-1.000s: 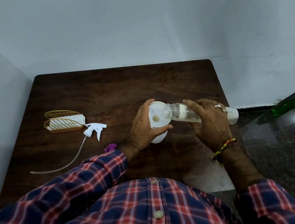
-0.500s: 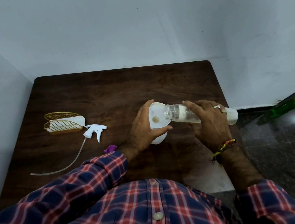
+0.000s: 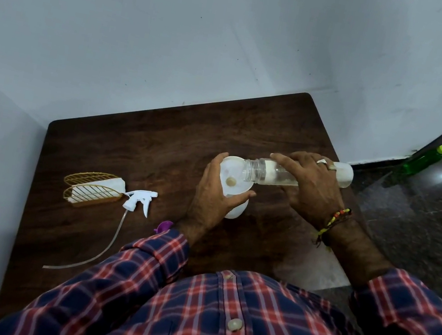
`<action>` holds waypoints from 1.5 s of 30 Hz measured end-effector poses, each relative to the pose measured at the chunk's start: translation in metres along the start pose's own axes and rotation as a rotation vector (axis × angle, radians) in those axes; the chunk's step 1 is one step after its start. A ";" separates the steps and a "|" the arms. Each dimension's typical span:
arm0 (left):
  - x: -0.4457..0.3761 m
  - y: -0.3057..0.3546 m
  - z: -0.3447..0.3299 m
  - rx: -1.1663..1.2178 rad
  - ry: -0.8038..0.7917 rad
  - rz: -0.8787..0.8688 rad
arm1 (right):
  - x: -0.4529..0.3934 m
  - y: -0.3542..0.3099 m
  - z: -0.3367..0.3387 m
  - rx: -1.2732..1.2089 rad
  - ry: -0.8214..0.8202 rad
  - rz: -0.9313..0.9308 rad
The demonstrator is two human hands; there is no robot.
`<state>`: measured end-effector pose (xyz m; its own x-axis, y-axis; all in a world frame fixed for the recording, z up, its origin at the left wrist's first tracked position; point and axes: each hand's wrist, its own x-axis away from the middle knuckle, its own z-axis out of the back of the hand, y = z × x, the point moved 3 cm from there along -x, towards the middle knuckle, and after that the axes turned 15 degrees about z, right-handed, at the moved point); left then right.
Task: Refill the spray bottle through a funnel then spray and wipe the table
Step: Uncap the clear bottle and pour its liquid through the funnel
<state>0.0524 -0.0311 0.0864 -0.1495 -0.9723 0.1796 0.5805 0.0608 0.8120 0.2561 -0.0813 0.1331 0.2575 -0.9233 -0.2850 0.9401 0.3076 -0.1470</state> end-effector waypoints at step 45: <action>0.003 0.002 0.001 0.006 0.008 0.008 | -0.001 0.001 -0.001 0.012 -0.006 -0.003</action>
<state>0.0522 -0.0331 0.0894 -0.1383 -0.9736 0.1818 0.5769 0.0700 0.8138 0.2563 -0.0797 0.1327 0.2558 -0.9257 -0.2785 0.9435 0.3018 -0.1365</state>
